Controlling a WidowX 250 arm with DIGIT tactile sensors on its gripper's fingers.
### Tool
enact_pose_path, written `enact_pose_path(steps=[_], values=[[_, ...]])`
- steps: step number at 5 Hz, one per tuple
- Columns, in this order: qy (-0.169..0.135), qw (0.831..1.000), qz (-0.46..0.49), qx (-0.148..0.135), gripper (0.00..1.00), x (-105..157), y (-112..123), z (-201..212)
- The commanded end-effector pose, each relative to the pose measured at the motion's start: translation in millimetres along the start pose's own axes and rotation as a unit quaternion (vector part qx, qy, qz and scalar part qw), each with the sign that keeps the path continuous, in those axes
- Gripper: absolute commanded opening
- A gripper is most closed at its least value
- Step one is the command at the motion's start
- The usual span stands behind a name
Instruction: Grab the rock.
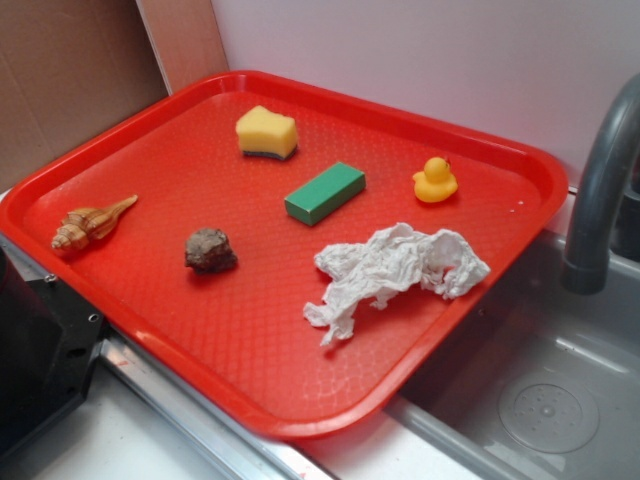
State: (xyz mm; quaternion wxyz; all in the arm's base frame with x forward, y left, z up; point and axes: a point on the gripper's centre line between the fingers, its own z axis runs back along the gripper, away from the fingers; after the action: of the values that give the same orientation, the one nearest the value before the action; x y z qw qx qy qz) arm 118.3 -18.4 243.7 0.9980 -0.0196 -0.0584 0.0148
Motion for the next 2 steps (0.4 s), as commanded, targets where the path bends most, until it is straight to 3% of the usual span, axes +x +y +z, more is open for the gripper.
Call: enact_pose_path(steps=[1, 2], values=[[0.0, 1.0, 0.0, 0.0, 1.0, 0.0, 0.0, 0.0], [-0.035, 0.999, -0.017, -0.019, 1.0, 13.5, 13.2, -36.5]])
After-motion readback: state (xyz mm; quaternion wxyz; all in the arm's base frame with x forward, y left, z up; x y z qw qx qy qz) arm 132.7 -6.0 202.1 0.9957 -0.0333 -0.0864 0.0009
